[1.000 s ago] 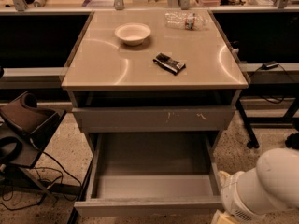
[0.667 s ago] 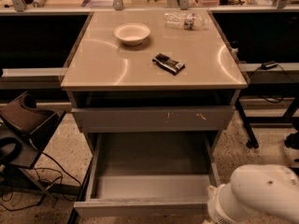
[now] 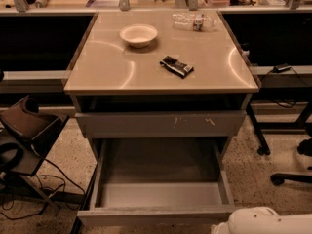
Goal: Close middle drawer
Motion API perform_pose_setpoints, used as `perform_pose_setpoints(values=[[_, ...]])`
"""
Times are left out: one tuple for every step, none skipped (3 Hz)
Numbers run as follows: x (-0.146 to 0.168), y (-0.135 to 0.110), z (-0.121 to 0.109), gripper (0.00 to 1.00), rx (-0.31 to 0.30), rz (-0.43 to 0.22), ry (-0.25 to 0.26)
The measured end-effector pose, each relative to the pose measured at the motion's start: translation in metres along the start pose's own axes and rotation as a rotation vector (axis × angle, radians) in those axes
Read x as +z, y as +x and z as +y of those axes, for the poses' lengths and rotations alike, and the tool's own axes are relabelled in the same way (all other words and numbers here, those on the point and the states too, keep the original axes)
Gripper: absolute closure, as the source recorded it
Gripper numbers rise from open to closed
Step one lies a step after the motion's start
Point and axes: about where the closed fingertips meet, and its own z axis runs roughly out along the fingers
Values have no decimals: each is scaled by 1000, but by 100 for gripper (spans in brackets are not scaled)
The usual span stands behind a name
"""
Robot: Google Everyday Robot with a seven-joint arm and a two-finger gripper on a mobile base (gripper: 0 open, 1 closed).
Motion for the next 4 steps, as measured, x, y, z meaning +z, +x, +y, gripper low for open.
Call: perform_pose_setpoints(values=[[46, 9, -15, 0, 48, -21, -32], [67, -1, -52, 0, 65, -36, -14], [60, -11, -79, 0, 76, -44, 30], [35, -33, -115, 0, 71, -67, 100]])
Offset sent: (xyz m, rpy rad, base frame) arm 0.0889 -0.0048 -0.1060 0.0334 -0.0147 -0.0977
